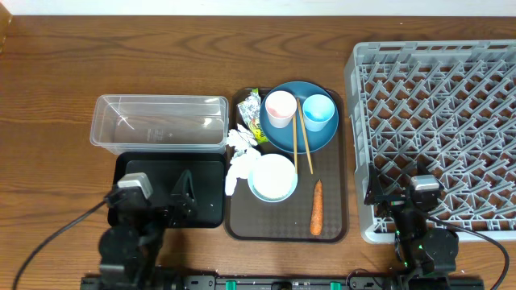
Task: Sort waste into correct bins and load items into the dishwasher rack
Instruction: 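Move the left gripper over the crumpled white tissues on the tray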
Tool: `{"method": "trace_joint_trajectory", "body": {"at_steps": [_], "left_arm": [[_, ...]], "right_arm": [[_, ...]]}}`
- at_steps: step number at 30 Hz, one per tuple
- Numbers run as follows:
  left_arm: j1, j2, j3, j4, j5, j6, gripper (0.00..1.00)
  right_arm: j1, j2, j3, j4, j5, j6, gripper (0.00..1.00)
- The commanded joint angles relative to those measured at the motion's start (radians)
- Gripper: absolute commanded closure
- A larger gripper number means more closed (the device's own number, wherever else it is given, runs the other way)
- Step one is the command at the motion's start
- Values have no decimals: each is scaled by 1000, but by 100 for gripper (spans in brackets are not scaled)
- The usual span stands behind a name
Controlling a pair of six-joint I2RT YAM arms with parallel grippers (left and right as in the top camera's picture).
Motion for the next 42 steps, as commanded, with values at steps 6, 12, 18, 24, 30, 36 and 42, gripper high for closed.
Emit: {"method": "trace_joint_trajectory", "body": {"at_steps": [6,12,18,24,30,36,42], "left_arm": [[2,334,439,-345,25,13,2],[2,568,686,-588,79,13,2],[-37,696,697,-684,128,13,2],[-137,783,694,-687,88,11,2],[-242,851,689,-687,-13,-44,2],[-301,913,689,-687,-56,-48,2],[-306,962,689,-671,-55,-48,2]], "right_arm": [[29,0,-1,-5,3,10,1],[29,0,-1,-5,3,10,1],[29,0,-1,-5,3,10,1],[29,0,-1,-5,3,10,1],[29,0,-1,-5,3,10,1],[29,0,-1,-5,3,10,1],[29,0,-1,-5,3,10,1]]}}
